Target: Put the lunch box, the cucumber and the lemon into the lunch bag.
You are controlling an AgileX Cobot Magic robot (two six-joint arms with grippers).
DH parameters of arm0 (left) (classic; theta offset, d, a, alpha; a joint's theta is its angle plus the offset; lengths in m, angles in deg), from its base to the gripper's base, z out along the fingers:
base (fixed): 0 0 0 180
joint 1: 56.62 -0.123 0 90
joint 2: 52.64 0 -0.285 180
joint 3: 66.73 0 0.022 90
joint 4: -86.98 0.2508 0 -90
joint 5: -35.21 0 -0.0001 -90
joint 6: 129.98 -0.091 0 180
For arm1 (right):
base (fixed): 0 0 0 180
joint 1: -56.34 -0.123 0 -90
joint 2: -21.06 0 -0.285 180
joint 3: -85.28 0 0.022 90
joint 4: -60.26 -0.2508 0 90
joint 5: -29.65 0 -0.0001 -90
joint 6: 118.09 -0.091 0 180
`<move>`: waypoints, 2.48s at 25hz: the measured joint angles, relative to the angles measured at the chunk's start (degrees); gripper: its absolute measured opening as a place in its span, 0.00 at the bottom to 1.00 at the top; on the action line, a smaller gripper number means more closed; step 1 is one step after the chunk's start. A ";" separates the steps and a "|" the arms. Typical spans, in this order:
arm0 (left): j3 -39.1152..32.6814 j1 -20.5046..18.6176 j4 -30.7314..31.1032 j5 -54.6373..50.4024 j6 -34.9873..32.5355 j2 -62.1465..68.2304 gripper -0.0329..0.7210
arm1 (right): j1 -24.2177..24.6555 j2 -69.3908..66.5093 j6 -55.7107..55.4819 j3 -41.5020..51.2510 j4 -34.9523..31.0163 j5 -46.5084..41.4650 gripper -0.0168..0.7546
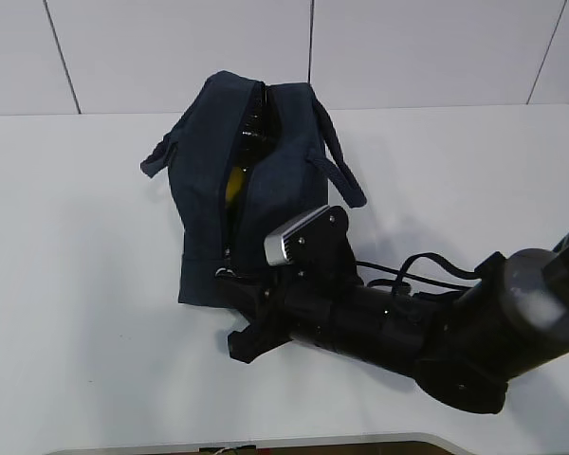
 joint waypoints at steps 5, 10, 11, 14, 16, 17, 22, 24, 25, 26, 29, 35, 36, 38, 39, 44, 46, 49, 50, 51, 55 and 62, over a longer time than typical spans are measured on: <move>0.00 0.00 -0.06 0.00 0.00 0.00 0.33 | 0.00 0.00 -3.54 -0.07 -0.24 -0.90 0.03; 0.00 0.00 -0.13 0.00 0.00 0.00 0.33 | 0.00 0.00 -6.13 -0.07 -0.23 -1.16 0.03; 0.00 0.00 -0.13 0.00 0.00 0.00 0.33 | 0.00 0.00 -6.28 -0.07 -0.12 -1.41 0.03; 0.00 0.00 -0.13 0.00 0.00 0.00 0.33 | 0.00 1.06 -7.52 -0.07 0.55 -2.52 0.03; 0.00 0.00 -0.13 0.00 0.00 0.00 0.33 | 0.00 2.15 -8.10 -0.07 1.36 -3.20 0.03; 0.00 0.00 -0.13 0.00 0.00 0.00 0.33 | 0.00 2.56 -8.32 -0.07 1.70 -3.62 0.03; 0.00 0.00 -1.54 0.00 0.00 0.15 0.33 | 0.00 5.65 -11.71 -0.07 5.07 -8.06 0.03; 0.00 0.00 -1.77 0.00 0.00 0.79 0.33 | 0.00 7.17 -13.65 -0.07 6.73 -8.83 0.03; 0.00 0.00 -1.88 0.00 0.00 1.38 0.34 | 0.00 8.13 -14.52 -0.07 7.50 -9.63 0.03; 0.00 0.00 -1.88 0.00 0.00 2.09 0.34 | 0.00 9.20 -15.52 -0.07 8.14 -10.55 0.03; -0.99 0.00 -1.88 0.00 0.00 4.57 0.35 | 0.00 12.41 -17.83 -0.07 10.66 -14.56 0.03; -6.48 0.00 -1.78 0.32 0.00 11.33 0.36 | 0.00 18.25 -19.85 0.26 14.92 -24.00 0.03; -7.17 0.00 -1.78 0.33 0.00 12.56 0.36 | 0.00 19.19 -19.95 0.26 15.16 -25.49 0.03; -8.14 0.00 -1.78 0.45 -0.54 14.73 0.36 | 0.00 20.67 -20.12 0.26 15.51 -28.20 0.03; -8.25 0.00 -1.78 0.57 -1.07 15.98 0.36 | 0.00 21.39 -20.22 0.26 15.66 -29.41 0.03; -8.29 0.00 -2.46 3.11 -6.48 21.83 0.36 | 0.00 23.04 -20.34 -0.80 16.46 -33.66 0.03; -8.29 0.00 -3.00 4.70 -10.31 24.22 0.36 | 0.00 23.20 -20.34 -2.08 16.67 -34.74 0.03; -8.29 0.00 -4.15 7.55 -15.56 27.82 0.36 | 0.00 23.20 -20.34 -3.87 17.46 -36.16 0.03; -8.29 0.00 -4.77 8.66 -17.10 29.12 0.36 | 0.00 23.20 -20.58 -4.44 18.01 -36.61 0.03; -8.29 0.00 -5.53 9.51 -18.33 30.17 0.36 | 0.00 23.20 -20.97 -5.14 18.53 -37.23 0.03; -8.29 0.00 -9.48 12.74 -23.91 34.82 0.36 | 0.00 23.20 -21.72 -7.09 20.24 -38.96 0.03; -9.27 2.59 -11.73 17.88 -30.83 41.01 0.36 | 0.00 23.20 -25.24 -8.83 24.64 -40.35 0.03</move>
